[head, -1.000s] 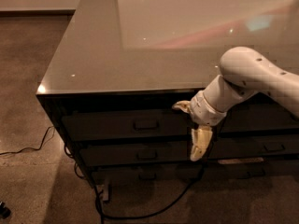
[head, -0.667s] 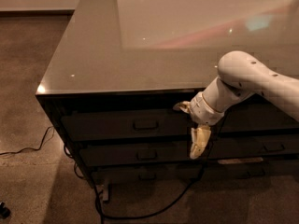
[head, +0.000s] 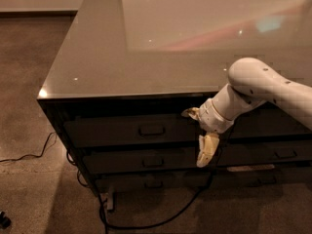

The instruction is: Open top drawer

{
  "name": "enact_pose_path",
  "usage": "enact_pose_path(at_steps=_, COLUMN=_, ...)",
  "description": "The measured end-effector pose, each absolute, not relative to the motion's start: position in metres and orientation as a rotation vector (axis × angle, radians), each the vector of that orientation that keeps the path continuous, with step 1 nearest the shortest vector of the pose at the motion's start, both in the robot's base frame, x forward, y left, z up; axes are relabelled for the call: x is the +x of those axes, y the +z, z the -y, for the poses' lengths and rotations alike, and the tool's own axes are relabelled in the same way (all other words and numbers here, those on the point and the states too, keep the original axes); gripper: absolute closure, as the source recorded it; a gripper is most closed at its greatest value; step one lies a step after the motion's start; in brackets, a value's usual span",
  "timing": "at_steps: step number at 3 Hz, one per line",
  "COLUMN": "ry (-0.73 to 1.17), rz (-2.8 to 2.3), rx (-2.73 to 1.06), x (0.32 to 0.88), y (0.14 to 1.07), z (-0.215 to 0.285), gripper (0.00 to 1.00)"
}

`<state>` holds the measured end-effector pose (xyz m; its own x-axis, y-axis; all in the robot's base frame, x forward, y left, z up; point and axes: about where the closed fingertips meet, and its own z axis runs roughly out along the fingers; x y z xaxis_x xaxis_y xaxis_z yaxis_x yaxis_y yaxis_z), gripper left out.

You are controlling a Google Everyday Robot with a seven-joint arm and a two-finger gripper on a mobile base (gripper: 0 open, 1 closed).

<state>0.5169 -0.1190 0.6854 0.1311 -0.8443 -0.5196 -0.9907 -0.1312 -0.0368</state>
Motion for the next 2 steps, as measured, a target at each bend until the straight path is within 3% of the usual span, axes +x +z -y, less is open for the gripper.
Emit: enact_pose_path(at_steps=2, ry=0.522, rz=-1.789, rx=-1.964, x=0.5277, y=0.6752, z=0.1168, gripper=0.00)
